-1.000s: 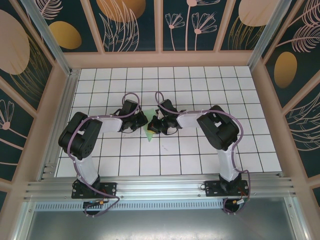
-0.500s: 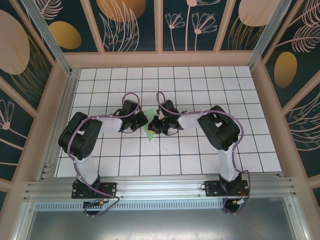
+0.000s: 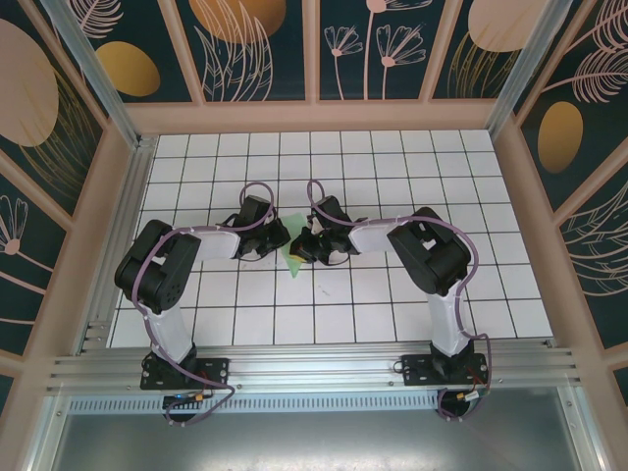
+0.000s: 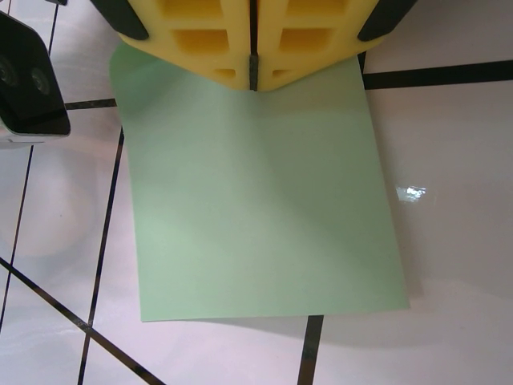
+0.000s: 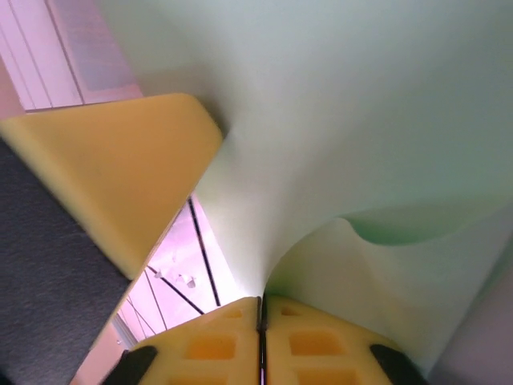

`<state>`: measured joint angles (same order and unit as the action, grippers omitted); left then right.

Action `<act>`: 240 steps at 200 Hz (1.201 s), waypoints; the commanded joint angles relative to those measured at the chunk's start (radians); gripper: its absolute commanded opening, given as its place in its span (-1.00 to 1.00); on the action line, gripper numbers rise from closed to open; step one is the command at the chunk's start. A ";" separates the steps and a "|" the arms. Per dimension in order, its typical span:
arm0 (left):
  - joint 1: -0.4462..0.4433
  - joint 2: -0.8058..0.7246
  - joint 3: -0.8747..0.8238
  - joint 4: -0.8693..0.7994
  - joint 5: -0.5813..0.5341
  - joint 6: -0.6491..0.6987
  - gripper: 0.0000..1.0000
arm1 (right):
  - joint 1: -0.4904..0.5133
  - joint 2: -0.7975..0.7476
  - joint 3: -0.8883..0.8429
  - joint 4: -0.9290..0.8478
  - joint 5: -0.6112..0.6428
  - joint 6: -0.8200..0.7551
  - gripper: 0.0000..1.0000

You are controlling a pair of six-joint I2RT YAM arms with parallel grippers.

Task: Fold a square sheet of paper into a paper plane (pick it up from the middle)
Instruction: Third fold the triangle at the center of the table.

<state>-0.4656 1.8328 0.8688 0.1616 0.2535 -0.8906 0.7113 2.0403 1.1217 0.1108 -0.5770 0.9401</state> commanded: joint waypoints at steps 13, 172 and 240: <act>0.002 0.011 -0.014 -0.022 -0.003 0.018 -0.80 | -0.009 0.017 0.000 -0.041 0.023 -0.008 -0.54; 0.030 -0.111 0.000 -0.069 0.000 0.029 -0.69 | -0.015 0.036 -0.002 -0.074 0.035 -0.048 -0.83; 0.028 -0.112 -0.061 -0.073 0.075 0.048 -0.51 | -0.018 0.041 -0.006 -0.071 0.031 -0.050 -0.91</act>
<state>-0.4431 1.7325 0.8268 0.0998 0.2920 -0.8650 0.7048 2.0457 1.1339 0.0864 -0.5785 0.8970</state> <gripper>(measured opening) 0.241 0.064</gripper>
